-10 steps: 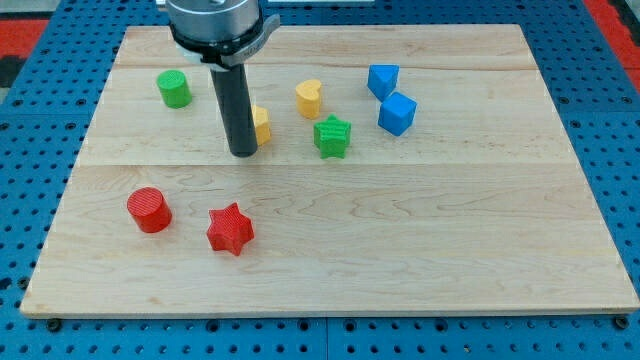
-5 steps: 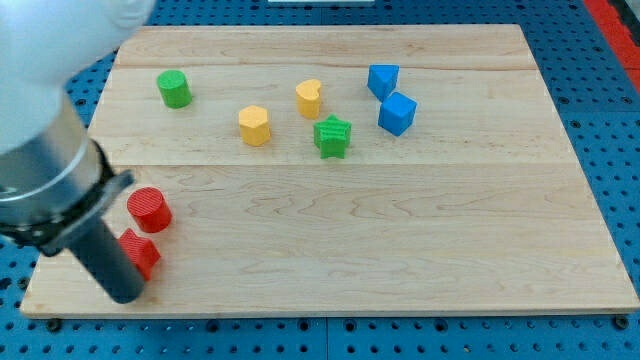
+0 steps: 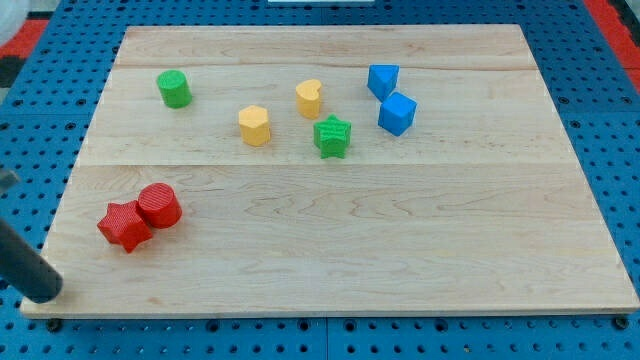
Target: Place the red circle below the green circle
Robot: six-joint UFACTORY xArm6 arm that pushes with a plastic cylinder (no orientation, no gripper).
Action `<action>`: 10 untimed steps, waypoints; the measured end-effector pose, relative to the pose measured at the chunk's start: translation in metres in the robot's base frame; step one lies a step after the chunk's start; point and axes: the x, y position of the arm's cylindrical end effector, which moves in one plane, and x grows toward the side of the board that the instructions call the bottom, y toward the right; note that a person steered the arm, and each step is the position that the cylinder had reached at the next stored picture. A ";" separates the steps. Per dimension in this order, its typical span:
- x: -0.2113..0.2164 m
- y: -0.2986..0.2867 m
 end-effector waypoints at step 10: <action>-0.215 0.071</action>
